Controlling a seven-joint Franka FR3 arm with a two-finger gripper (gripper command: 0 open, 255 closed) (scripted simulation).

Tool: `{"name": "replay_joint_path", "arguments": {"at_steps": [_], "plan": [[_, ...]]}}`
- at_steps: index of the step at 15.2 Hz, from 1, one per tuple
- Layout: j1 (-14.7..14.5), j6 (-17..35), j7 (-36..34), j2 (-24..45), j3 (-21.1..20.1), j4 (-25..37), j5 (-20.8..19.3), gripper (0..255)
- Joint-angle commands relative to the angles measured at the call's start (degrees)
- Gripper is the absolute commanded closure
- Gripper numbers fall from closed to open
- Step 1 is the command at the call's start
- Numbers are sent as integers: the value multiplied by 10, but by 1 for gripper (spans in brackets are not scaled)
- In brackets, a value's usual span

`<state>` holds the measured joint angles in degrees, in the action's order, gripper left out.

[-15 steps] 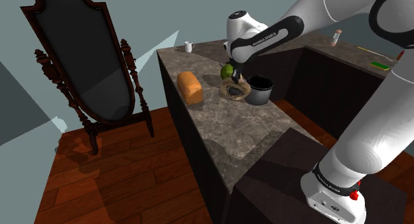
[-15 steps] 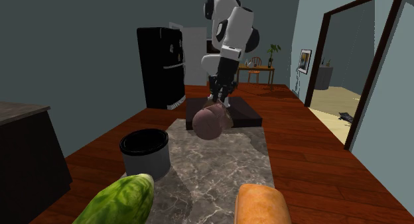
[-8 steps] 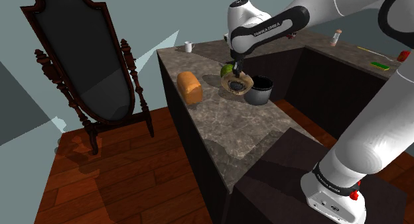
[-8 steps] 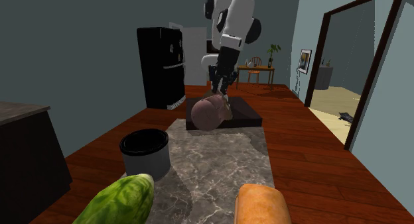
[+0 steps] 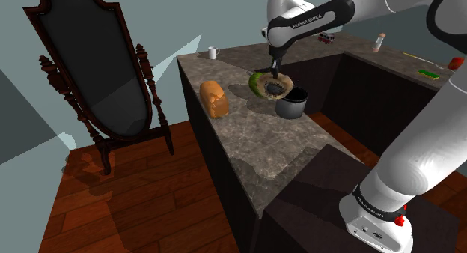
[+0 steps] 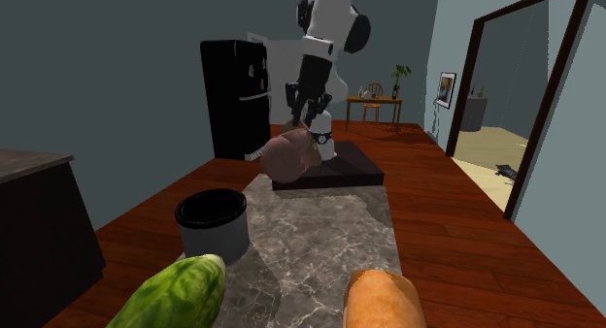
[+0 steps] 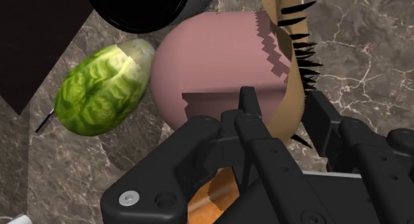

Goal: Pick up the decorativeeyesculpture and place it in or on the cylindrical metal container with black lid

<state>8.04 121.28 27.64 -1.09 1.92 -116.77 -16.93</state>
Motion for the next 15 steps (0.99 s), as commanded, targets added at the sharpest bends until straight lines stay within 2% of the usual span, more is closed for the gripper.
{"name": "replay_joint_path", "arguments": {"at_steps": [1,9,14,15], "plan": [[13,-4,31,6,13,18,4,255],[64,-20,148,48,61,103,31,255],[102,-42,229,98,89,189,59,255],[103,-34,227,99,88,182,58,255]]}}
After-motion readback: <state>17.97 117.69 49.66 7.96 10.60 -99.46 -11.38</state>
